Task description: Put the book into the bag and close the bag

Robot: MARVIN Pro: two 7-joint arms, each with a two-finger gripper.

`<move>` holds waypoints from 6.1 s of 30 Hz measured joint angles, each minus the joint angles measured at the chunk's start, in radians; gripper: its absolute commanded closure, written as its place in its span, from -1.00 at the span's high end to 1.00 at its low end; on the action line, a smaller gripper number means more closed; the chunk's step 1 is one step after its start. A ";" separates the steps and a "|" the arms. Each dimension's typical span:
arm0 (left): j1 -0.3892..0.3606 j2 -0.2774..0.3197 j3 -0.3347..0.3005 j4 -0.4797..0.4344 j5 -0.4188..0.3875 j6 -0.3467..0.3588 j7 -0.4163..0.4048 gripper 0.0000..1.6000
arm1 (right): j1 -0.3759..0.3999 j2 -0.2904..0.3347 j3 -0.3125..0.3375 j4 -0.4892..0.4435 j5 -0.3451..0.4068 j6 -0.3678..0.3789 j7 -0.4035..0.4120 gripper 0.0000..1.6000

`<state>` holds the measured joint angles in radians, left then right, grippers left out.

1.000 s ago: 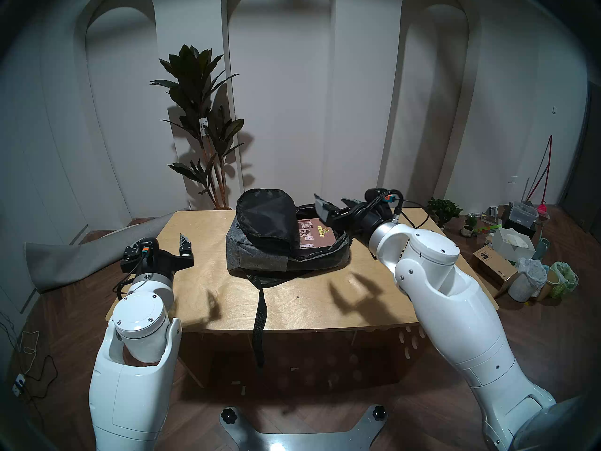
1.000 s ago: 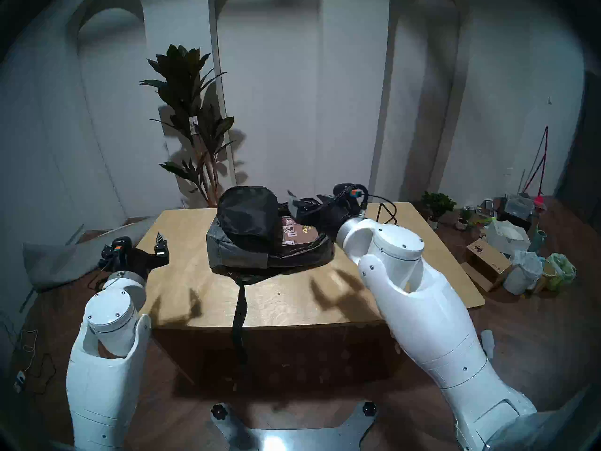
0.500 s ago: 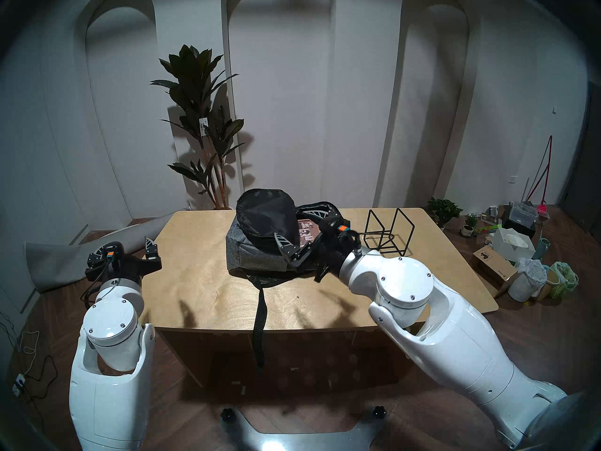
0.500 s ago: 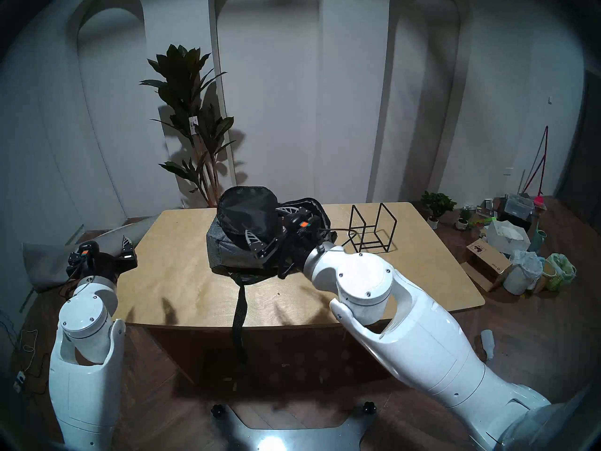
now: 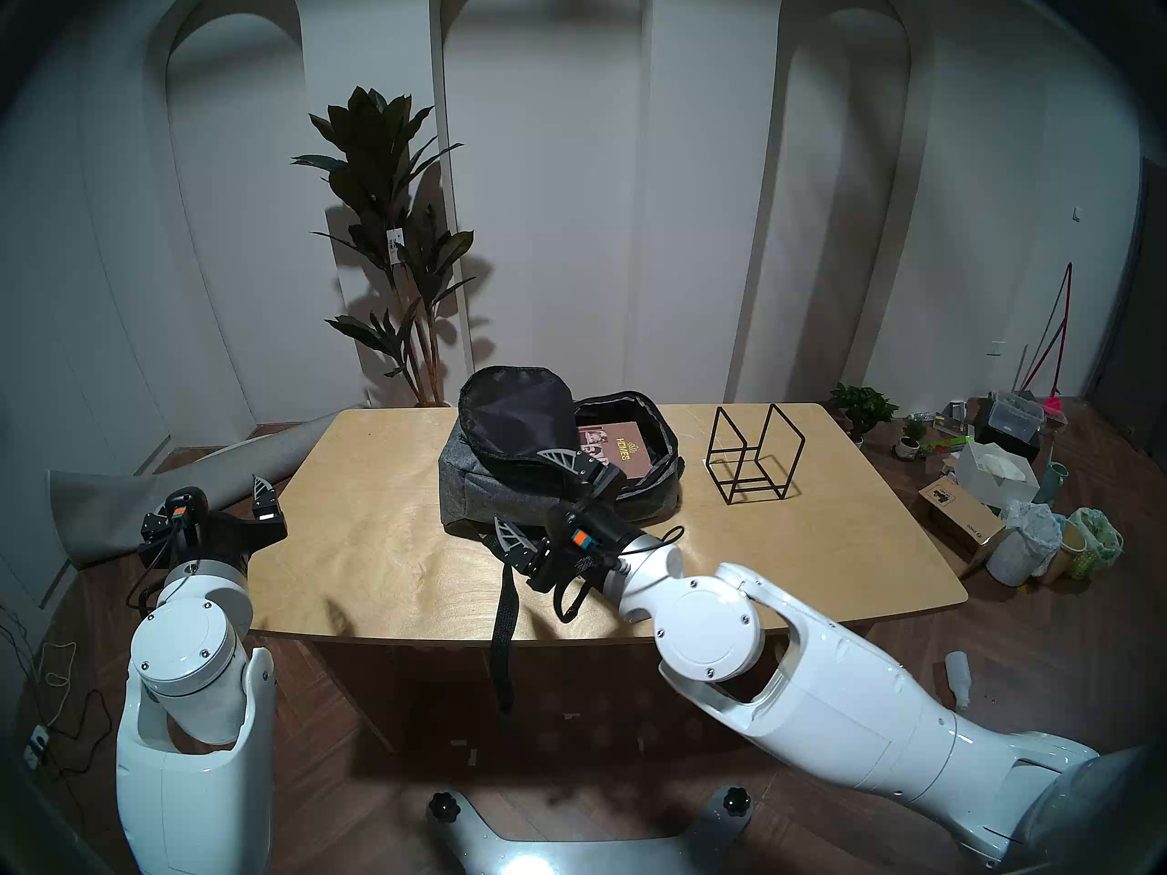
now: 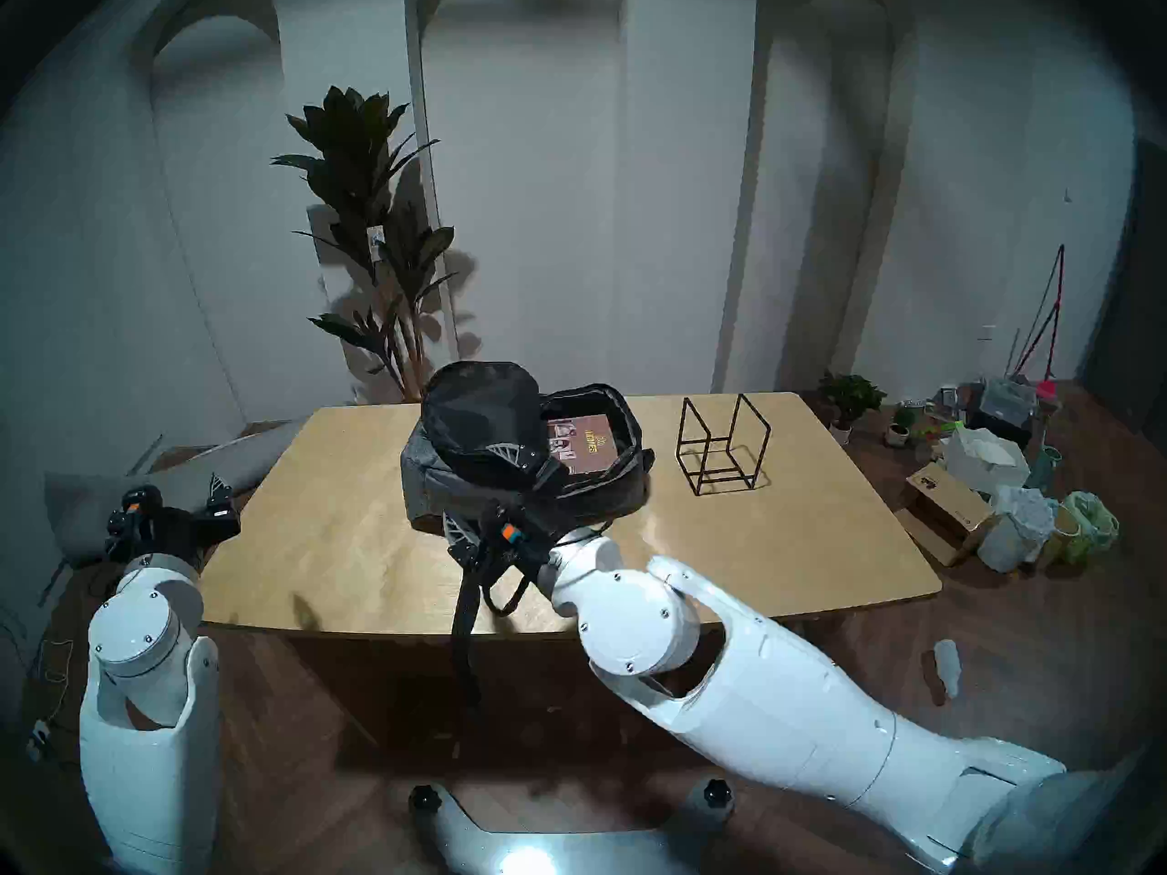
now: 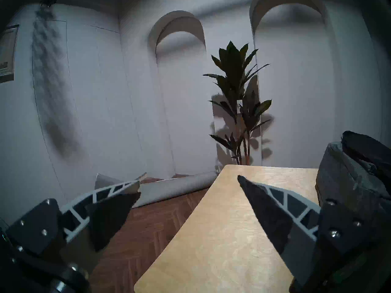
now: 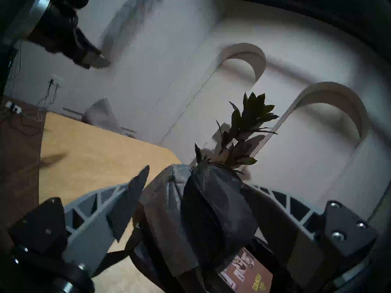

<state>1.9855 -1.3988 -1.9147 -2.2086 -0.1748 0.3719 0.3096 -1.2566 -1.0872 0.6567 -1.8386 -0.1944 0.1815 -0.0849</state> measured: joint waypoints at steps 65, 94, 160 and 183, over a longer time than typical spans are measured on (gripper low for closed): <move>0.053 0.079 -0.042 0.002 -0.080 0.063 -0.185 1.00 | 0.253 -0.461 -0.095 0.688 -0.133 0.031 -0.441 1.00; 0.052 0.077 -0.031 0.000 -0.070 0.058 -0.181 1.00 | 0.279 -0.503 -0.060 0.809 -0.152 0.033 -0.530 -1.00; -0.039 0.145 0.092 0.017 -0.020 0.121 -0.245 1.00 | 0.011 -0.354 0.267 0.422 0.115 0.133 -0.717 1.00; -0.046 0.144 0.090 0.025 -0.025 0.119 -0.261 1.00 | 0.179 -0.485 0.266 0.569 0.171 0.147 -0.586 1.00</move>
<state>1.9395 -1.2549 -1.8250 -2.1837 -0.2003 0.4912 0.0482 -1.0773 -1.5724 0.9228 -1.2698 -0.0238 0.3280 -0.6711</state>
